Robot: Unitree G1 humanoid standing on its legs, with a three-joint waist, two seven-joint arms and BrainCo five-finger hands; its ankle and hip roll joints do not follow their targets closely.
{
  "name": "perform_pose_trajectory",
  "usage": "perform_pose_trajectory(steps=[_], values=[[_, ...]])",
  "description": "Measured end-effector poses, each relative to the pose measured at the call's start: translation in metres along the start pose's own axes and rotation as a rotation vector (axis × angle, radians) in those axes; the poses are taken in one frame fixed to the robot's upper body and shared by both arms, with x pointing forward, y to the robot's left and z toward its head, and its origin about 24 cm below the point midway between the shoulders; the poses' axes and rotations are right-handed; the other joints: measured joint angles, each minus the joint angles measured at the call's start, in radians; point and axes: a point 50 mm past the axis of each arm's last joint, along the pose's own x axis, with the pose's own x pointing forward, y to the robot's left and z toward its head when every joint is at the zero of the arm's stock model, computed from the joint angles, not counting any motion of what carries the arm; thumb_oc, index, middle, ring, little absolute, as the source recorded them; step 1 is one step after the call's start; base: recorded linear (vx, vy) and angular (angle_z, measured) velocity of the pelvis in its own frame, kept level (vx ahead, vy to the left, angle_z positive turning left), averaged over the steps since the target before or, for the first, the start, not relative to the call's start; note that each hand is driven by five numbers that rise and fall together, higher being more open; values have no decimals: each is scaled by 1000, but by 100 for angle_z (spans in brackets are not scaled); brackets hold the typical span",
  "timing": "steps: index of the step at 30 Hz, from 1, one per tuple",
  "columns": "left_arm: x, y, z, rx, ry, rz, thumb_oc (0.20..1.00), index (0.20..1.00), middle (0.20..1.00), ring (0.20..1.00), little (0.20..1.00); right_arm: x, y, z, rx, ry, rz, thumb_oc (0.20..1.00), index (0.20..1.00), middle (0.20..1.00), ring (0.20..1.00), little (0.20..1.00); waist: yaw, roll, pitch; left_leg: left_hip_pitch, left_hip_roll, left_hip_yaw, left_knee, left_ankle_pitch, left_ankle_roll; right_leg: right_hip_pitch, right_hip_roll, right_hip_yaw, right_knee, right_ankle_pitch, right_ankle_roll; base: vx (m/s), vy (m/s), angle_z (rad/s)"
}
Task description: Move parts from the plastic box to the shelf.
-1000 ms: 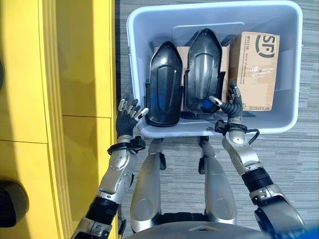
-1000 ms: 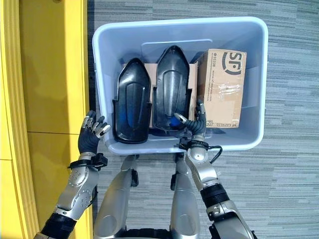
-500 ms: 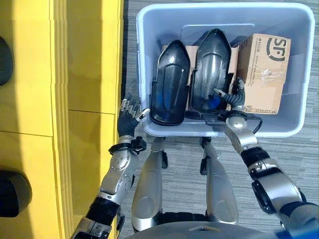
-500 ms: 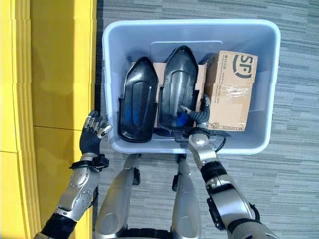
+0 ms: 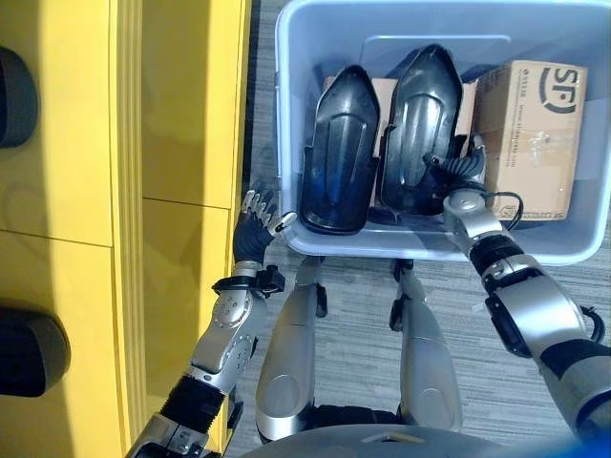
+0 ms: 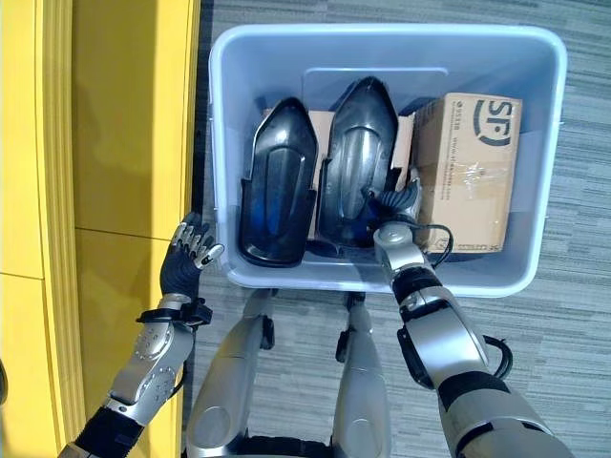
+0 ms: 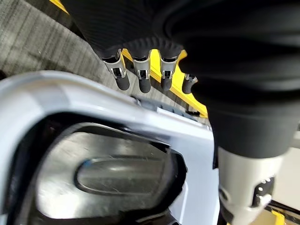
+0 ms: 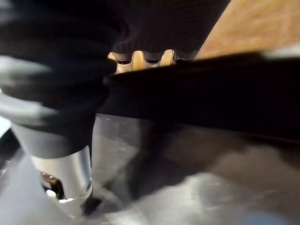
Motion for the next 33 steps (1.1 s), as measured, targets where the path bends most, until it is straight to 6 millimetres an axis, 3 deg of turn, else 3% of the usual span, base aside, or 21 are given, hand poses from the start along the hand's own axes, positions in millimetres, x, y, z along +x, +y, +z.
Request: perform_pose_trajectory(steps=[1, 2, 7, 13, 22, 28, 33], values=[[0, 0, 0, 1, -1, 0, 1000, 1000, 1000, 1000, 1000, 1, -2, -1, 3, 8, -8, 435, 435, 435, 435, 435, 8, 4, -1, -6, -1, -1, 6, 0, 0, -10, -1, 1, 16, -4, 0, 0, 0, 0], [0, 0, 1, 2, -3, 0, 1000, 1000, 1000, 1000, 1000, 2, -4, -2, 5, 15, -13, 200, 200, 200, 200, 200, 8, 4, -1, -8, -1, -2, 9, 0, 1, -14, -2, 1, 24, -7, 0, 0, 0, 0], [0, 3, 2, 6, -11, 4, 1000, 1000, 1000, 1000, 1000, 11, -24, -4, -19, 23, -44, 200, 200, 200, 200, 200, 12, 7, -1, -25, -10, -11, 22, 5, 2, -52, -12, -1, 88, -32, 1, -11, 4, 6], [0, 7, 6, 16, -30, 2, 1000, 1000, 1000, 1000, 1000, 15, -32, -3, 10, 47, -81, 200, 200, 200, 200, 200, 17, 10, -2, -29, -23, -24, 23, 10, -1, -87, -28, -3, 170, -69, -2, -16, 7, 7], [1, 8, 7, 16, -35, 5, 1000, 1000, 1000, 1000, 1000, 15, -32, 6, 92, 20, -83, 200, 200, 200, 200, 200, 18, 13, -4, -51, -21, -30, 41, 16, -1, -116, -28, -4, 210, -79, -7, -3, 2, 1], [1, 8, 8, 13, -36, 6, 1000, 1000, 1000, 1000, 1000, 0, -23, -12, 143, 15, -27, 200, 200, 200, 200, 200, 7, 13, -4, -4, -19, -27, 37, 19, 2, -65, -26, -5, 197, -79, -7, 0, 0, 0], [2, 11, 9, -9, -44, 39, 1000, 1000, 1000, 1000, 1000, -24, -11, -22, 253, -15, 40, 200, 200, 200, 200, 200, -15, 15, -4, 33, -11, -28, 34, 16, -1, -24, -18, -9, 185, -77, -9, 0, 0, 0]])
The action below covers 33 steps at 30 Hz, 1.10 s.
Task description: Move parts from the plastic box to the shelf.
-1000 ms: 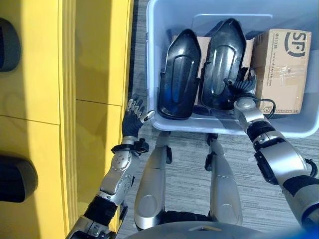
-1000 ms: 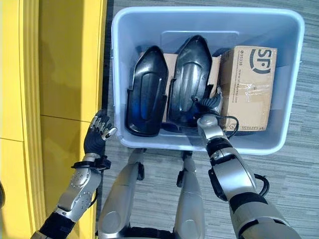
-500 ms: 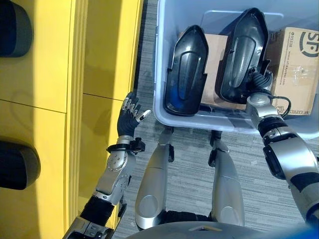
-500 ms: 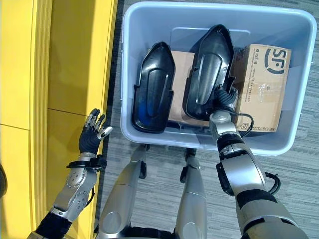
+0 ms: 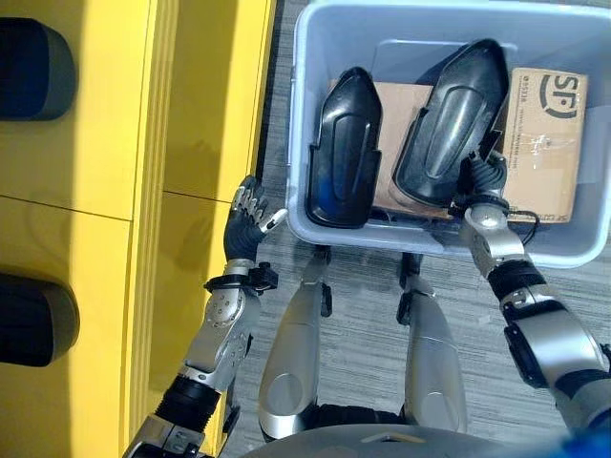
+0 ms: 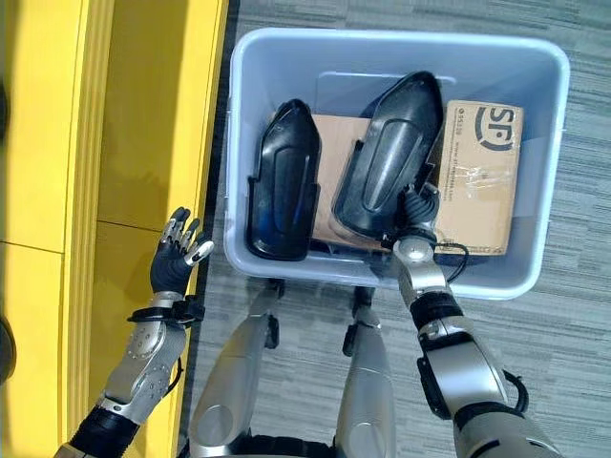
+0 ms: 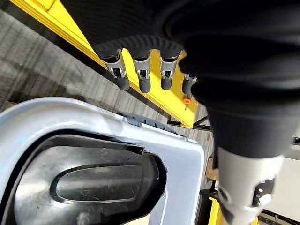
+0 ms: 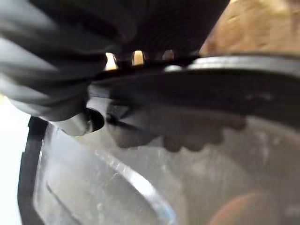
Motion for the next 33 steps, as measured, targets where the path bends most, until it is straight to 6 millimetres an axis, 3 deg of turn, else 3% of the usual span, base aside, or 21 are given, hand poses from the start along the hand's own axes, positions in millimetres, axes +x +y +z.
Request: perform_pose_trajectory(steps=[6, 11, 14, 19, 21, 23, 29, 33], values=[[-3, 4, -4, -7, 23, 27, 1000, 1000, 1000, 1000, 1000, -48, 26, 4, 174, -99, 194, 200, 200, 200, 200, 200, -22, 7, -4, 92, 11, 0, -31, -8, -15, 93, 12, -5, -37, 3, -5, 21, -16, -2], [-13, 21, -9, 12, 66, 89, 1000, 1000, 1000, 1000, 1000, -69, 14, 13, 249, -174, 245, 200, 200, 200, 200, 200, -33, 4, -7, 180, 14, 0, -57, -6, -9, 193, 15, -12, -88, 10, -3, 57, -25, 1], [-20, 29, -12, 20, 81, 113, 1000, 1000, 1000, 1000, 1000, -77, 4, 19, 273, -218, 271, 200, 200, 200, 200, 200, -38, -3, -48, 193, 15, 0, -67, -7, -10, 212, 19, -14, -102, 11, -3, 72, -29, 0], [-27, 42, -15, 38, 119, 140, 1000, 1000, 1000, 1000, 1000, -87, -14, 1, 295, -169, 291, 200, 200, 200, 200, 200, -63, -27, -86, 261, 23, -1, -70, -23, -17, 301, 26, -30, -138, 12, -3, 76, -46, 3], [-34, 55, -15, 51, 134, 184, 1000, 1000, 1000, 1000, 1000, -99, -24, -24, 329, -68, 288, 200, 200, 200, 200, 200, -71, -50, -138, 305, 30, 0, -70, -44, -25, 346, 32, -30, -145, 0, -10, 91, -108, -6], [-45, 68, -16, 40, 143, 250, 1000, 1000, 1000, 1000, 1000, -109, -36, -36, 371, -15, 298, 200, 200, 200, 200, 200, -82, -57, -173, 360, 38, -2, -71, -56, -31, 404, 40, -30, -156, -7, -16, 82, -153, -4], [-72, 89, -27, 31, 210, 379, 1000, 1000, 1000, 1000, 1000, -110, -41, -36, 381, -7, 358, 200, 200, 200, 200, 200, -73, -58, -269, 409, 84, -25, -81, -60, -54, 437, 86, -53, -104, -52, -52, 5, -214, 5], [-85, 93, -36, 27, 255, 416, 1000, 1000, 1000, 1000, 1000, -107, -30, -29, 378, -19, 435, 200, 200, 200, 200, 200, -24, -54, -288, 414, 134, -71, -98, -42, -62, 422, 131, -100, -26, -104, -96, -78, -165, 29]])
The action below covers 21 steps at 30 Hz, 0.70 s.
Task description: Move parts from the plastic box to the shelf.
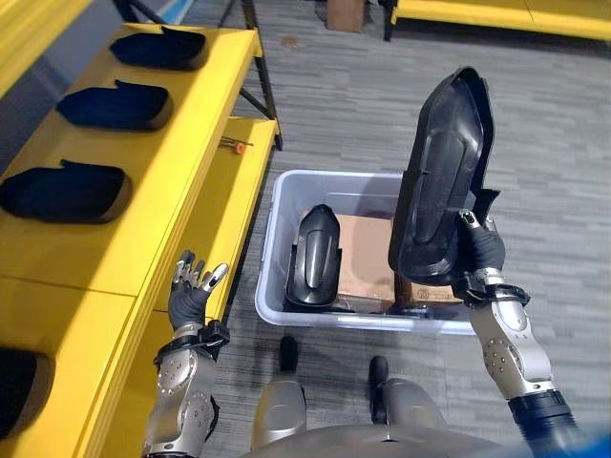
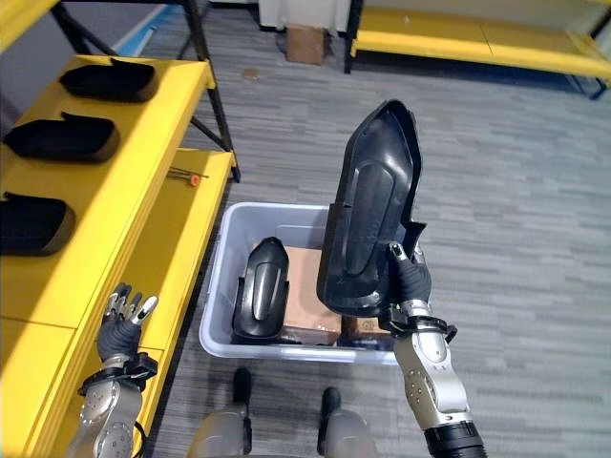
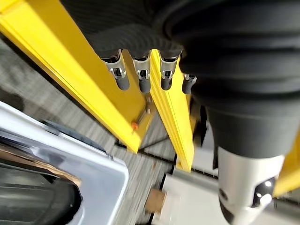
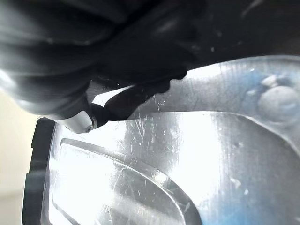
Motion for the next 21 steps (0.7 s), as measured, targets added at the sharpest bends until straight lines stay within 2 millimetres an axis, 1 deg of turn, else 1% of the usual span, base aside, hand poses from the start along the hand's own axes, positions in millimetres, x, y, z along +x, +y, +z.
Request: perform_pose_trajectory(steps=[1, 2, 3, 4, 5, 6, 7, 8, 9, 10, 11, 12, 13, 14, 15, 16, 17, 18, 20, 21], values=[[-1, 0, -3, -3, 12, 2, 1000, 1000, 1000, 1000, 1000, 1, 1, 1, 3, -5, 11, 200, 200, 200, 200, 200, 19, 10, -5, -18, 5, -20, -15, 3, 4, -12, 14, -27, 26, -12, -18, -102, -105, 59], [-1, -1, -4, -4, 20, -1, 1000, 1000, 1000, 1000, 1000, 1, 0, 3, -2, -7, 13, 200, 200, 200, 200, 200, 24, 17, -10, -29, 14, -35, -29, -7, 4, -21, 13, -49, 36, -25, -25, -114, -110, 85], [0, -4, -5, -2, 26, -12, 1000, 1000, 1000, 1000, 1000, 2, 0, 4, -6, -9, 14, 200, 200, 200, 200, 200, 34, 22, -17, -52, 15, -31, -45, -52, 20, -30, 20, -87, 52, -35, -33, -167, -158, 112], [2, -9, -7, 5, 37, -32, 1000, 1000, 1000, 1000, 1000, 2, -3, 5, -13, -8, 8, 200, 200, 200, 200, 200, 48, 26, -14, -60, 14, -7, -61, -114, 113, -31, 12, -118, 55, -30, -51, -163, -109, 162], [6, -19, -9, 4, 44, -74, 1000, 1000, 1000, 1000, 1000, 0, -10, 6, -31, -4, -10, 200, 200, 200, 200, 200, 46, 20, -19, -79, 6, 32, -57, -185, 100, -18, -35, -205, 21, -24, -71, -110, -117, 197], [7, -23, -11, 7, 54, -104, 1000, 1000, 1000, 1000, 1000, -1, -16, 8, -38, -4, -32, 200, 200, 200, 200, 200, 50, 12, -15, -95, -2, 81, -23, -147, 50, -13, -71, -266, 10, -22, -87, -118, -77, 182], [5, -20, -13, 9, 62, -102, 1000, 1000, 1000, 1000, 1000, -3, -19, 6, -38, 4, -43, 200, 200, 200, 200, 200, 62, 8, -17, -87, 5, 104, 55, -132, 22, -2, -87, -292, -13, -17, -98, -97, -37, 135], [1, -14, -18, 13, 84, -82, 1000, 1000, 1000, 1000, 1000, -5, -21, 5, -37, 8, -49, 200, 200, 200, 200, 200, 62, 7, -18, -58, 15, 104, 134, -129, 10, 14, -98, -318, -37, -5, -99, -159, 32, 102], [-1, -13, -21, 12, 96, -78, 1000, 1000, 1000, 1000, 1000, -10, -26, 3, -31, 13, -75, 200, 200, 200, 200, 200, 48, 8, -18, -26, 28, 124, 191, -140, -15, 33, -113, -361, -53, 5, -94, -102, 64, 146], [-1, -15, -23, 3, 102, -78, 1000, 1000, 1000, 1000, 1000, -20, -36, 0, -18, 20, -130, 200, 200, 200, 200, 200, 12, 12, -21, 24, 67, 188, 253, -157, -42, 60, -136, -436, -58, 8, -90, -114, 135, 207], [-1, -18, -25, -9, 112, -88, 1000, 1000, 1000, 1000, 1000, -34, -50, -5, -5, 40, -210, 200, 200, 200, 200, 200, -40, 28, -31, 128, 139, 308, 274, -171, -71, 73, -153, -497, -39, 5, -85, -80, 236, 222], [-2, -25, -27, -13, 122, -121, 1000, 1000, 1000, 1000, 1000, -48, -63, -8, -12, 58, -279, 200, 200, 200, 200, 200, -67, 61, -51, 216, 116, 284, 184, -170, -71, 38, -176, -517, 10, 4, -72, -74, 281, 163], [-2, -30, -28, -13, 123, -145, 1000, 1000, 1000, 1000, 1000, -53, -70, -7, -21, 60, -314, 200, 200, 200, 200, 200, -76, 95, -70, 232, 87, 276, 135, -134, -74, 11, -197, -533, 40, 8, -45, 4, 265, 120], [5, -39, -27, -16, 117, -176, 1000, 1000, 1000, 1000, 1000, -58, -77, -7, -13, 59, -358, 200, 200, 200, 200, 200, -99, 93, -59, 221, 82, 336, 111, -166, -71, 8, -230, -549, 69, 10, -40, 28, 203, 116], [6, -45, -25, -18, 109, -195, 1000, 1000, 1000, 1000, 1000, -62, -80, -8, -3, 62, -391, 200, 200, 200, 200, 200, -122, 97, -62, 225, 60, 381, 55, -164, -64, 8, -267, -575, 96, 12, -31, 31, 193, 123], [5, -45, -21, -6, 92, -204, 1000, 1000, 1000, 1000, 1000, -62, -80, -10, 2, 63, -398, 200, 200, 200, 200, 200, -130, 94, -73, 232, 28, 377, 23, -189, -76, -17, -275, -572, 98, 28, 3, 22, 187, 54], [7, -38, -17, 21, 79, -193, 1000, 1000, 1000, 1000, 1000, -60, -71, -15, 11, 83, -362, 200, 200, 200, 200, 200, -103, 56, -74, 219, -1, 387, 36, -194, -60, -38, -296, -538, 87, 57, 12, 32, 182, 1], [7, -27, -15, 48, 80, -166, 1000, 1000, 1000, 1000, 1000, -59, -64, -18, 17, 92, -322, 200, 200, 200, 200, 200, -89, 29, -75, 190, -20, 386, 58, -205, -43, -40, -313, -519, 62, 84, 17, 42, 179, -10], [6, -11, -13, 79, 79, -119, 1000, 1000, 1000, 1000, 1000, -60, -55, -25, 47, 109, -307, 200, 200, 200, 200, 200, -86, -12, -84, 160, -50, 371, 101, -222, -11, -29, -335, -515, 13, 139, 32, 25, 168, 24], [3, -4, -14, 90, 88, -99, 1000, 1000, 1000, 1000, 1000, -60, -54, -26, 55, 111, -307, 200, 200, 200, 200, 200, -71, -23, -90, 155, -62, 371, 110, -228, -1, -26, -338, -509, -10, 159, 39, 4, 153, 8]])
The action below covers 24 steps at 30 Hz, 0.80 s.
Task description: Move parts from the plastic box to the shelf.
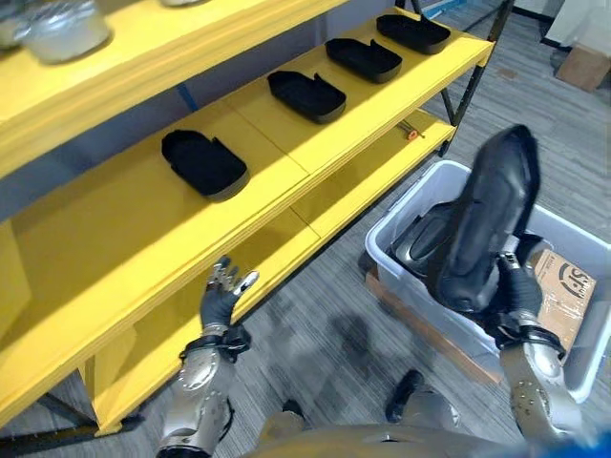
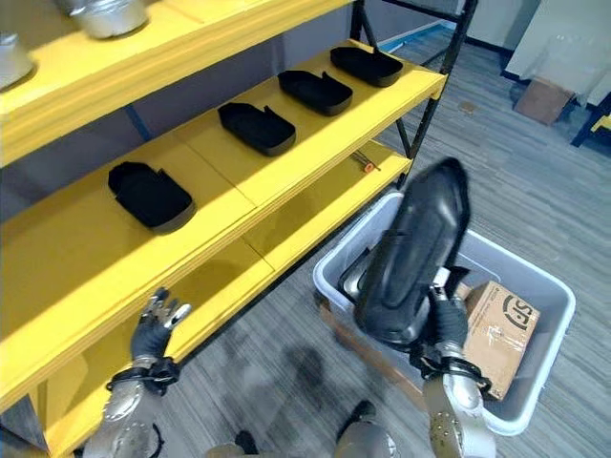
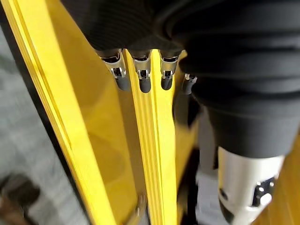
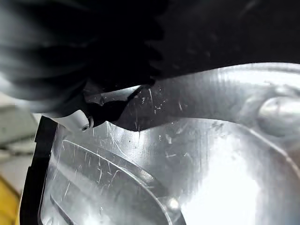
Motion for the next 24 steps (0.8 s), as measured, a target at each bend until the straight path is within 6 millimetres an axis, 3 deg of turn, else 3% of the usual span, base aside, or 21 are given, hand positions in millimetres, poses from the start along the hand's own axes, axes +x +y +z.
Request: perform_pose_trajectory(steps=[5, 11, 17, 18, 19, 20, 21, 22, 23, 24], values=[[-7, 13, -4, 21, 23, 39, 1000, 1000, 1000, 1000, 1000, 1, 3, 0, 5, 0, 12, 200, 200, 200, 200, 200, 36, -30, 7, -59, -29, -34, 52, -12, 31, 7, -17, -7, -57, 56, 19, -18, 86, 22], [-8, 13, -6, 21, 34, 40, 1000, 1000, 1000, 1000, 1000, 2, 15, -8, 12, 34, 53, 200, 200, 200, 200, 200, 70, -83, 38, -126, -27, -79, 74, -5, 29, 20, 15, -48, -137, 108, 16, -27, 139, 16], [-7, 17, -2, 21, 20, 60, 1000, 1000, 1000, 1000, 1000, 0, 26, -13, 16, 53, 99, 200, 200, 200, 200, 200, 91, -115, 56, -180, -61, -134, 139, -40, 57, 50, -21, -80, -155, 135, 45, 35, 176, 29], [-6, 19, -1, 31, 15, 66, 1000, 1000, 1000, 1000, 1000, 0, 27, -14, 20, 54, 102, 200, 200, 200, 200, 200, 92, -118, 58, -195, -74, -146, 162, -52, 66, 51, -31, -52, -155, 142, 52, 114, 256, 75], [-5, 23, 0, 42, 12, 82, 1000, 1000, 1000, 1000, 1000, 0, 28, -15, 34, 56, 96, 200, 200, 200, 200, 200, 86, -104, 64, -219, -81, -173, 190, -72, 87, 53, -55, 37, -124, 167, 56, 114, 224, 94], [-3, 23, 1, 43, 5, 86, 1000, 1000, 1000, 1000, 1000, 0, 25, -15, 33, 56, 85, 200, 200, 200, 200, 200, 64, -87, 69, -221, -105, -229, 184, -63, 107, 35, -65, 154, -54, 180, 40, 104, 208, 127], [1, 25, 4, 54, -1, 86, 1000, 1000, 1000, 1000, 1000, -2, 23, -16, 33, 60, 76, 200, 200, 200, 200, 200, 45, -62, 86, -205, -110, -275, 157, -47, 119, -34, -51, 341, 70, 147, 32, 105, 117, 110], [3, 28, 8, 82, -14, 88, 1000, 1000, 1000, 1000, 1000, -4, 24, -19, 38, 71, 81, 200, 200, 200, 200, 200, 39, -53, 85, -196, -96, -300, 117, -24, 124, -71, 37, 498, 83, 51, 89, 69, 71, 75], [3, 35, 12, 106, -27, 104, 1000, 1000, 1000, 1000, 1000, -5, 26, -21, 47, 81, 95, 200, 200, 200, 200, 200, 41, -45, 91, -170, -80, -308, 61, 6, 129, -101, 111, 549, 70, -6, 97, 66, 20, 31], [1, 39, 13, 116, -24, 113, 1000, 1000, 1000, 1000, 1000, -5, 29, -21, 49, 80, 108, 200, 200, 200, 200, 200, 39, -43, 92, -152, -75, -307, 25, 32, 122, -116, 148, 558, 52, -25, 92, 32, -17, 21]])
